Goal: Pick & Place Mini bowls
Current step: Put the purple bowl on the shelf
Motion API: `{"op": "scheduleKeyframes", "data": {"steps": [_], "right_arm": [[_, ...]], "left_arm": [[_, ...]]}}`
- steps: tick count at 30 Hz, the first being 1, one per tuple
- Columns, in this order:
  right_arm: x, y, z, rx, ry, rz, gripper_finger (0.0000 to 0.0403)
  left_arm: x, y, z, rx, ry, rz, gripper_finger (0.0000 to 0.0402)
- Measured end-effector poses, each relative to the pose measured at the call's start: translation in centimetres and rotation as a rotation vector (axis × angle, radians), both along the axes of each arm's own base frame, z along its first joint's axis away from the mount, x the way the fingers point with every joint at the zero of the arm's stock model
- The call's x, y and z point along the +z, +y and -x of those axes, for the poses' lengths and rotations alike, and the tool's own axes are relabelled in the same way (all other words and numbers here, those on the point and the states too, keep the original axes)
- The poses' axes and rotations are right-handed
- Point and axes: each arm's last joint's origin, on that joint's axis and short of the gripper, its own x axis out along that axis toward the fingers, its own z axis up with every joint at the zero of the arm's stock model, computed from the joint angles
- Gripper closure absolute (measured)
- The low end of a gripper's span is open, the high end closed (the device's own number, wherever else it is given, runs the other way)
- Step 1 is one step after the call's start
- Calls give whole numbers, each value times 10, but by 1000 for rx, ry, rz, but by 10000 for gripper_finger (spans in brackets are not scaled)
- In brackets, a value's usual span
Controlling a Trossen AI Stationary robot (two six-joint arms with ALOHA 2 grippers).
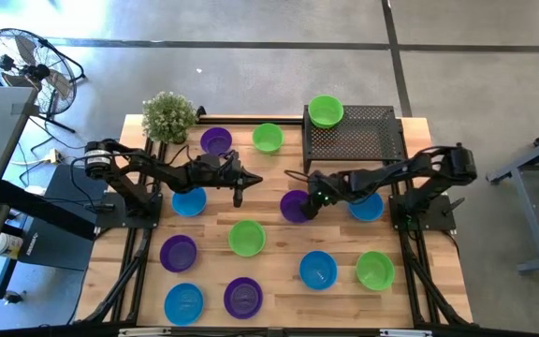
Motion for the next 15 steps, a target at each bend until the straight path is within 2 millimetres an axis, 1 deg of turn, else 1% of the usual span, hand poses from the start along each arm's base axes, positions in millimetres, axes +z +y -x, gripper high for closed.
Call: {"op": "scheduleKeyframes", "data": {"steps": [4, 7, 8, 10, 12, 15], "right_arm": [[-6, 0, -3, 15, 4, 7, 347], [0, 0, -3, 30, -23, 11, 389], [3, 0, -2, 36, -30, 10, 395], [12, 1, -1, 48, -50, -2, 394], [25, 1, 0, 60, -71, -5, 388], [55, 1, 5, 93, -88, 27, 390]], "left_arm": [[-2, 0, 0, 0, 17, 1, 401], [-2, 0, 0, 0, 17, 1, 401], [-2, 0, 0, 0, 19, 1, 401], [-2, 0, 0, 0, 21, 2, 401], [-2, 0, 0, 0, 24, 2, 401], [-2, 0, 0, 1, 24, 2, 401]]}}
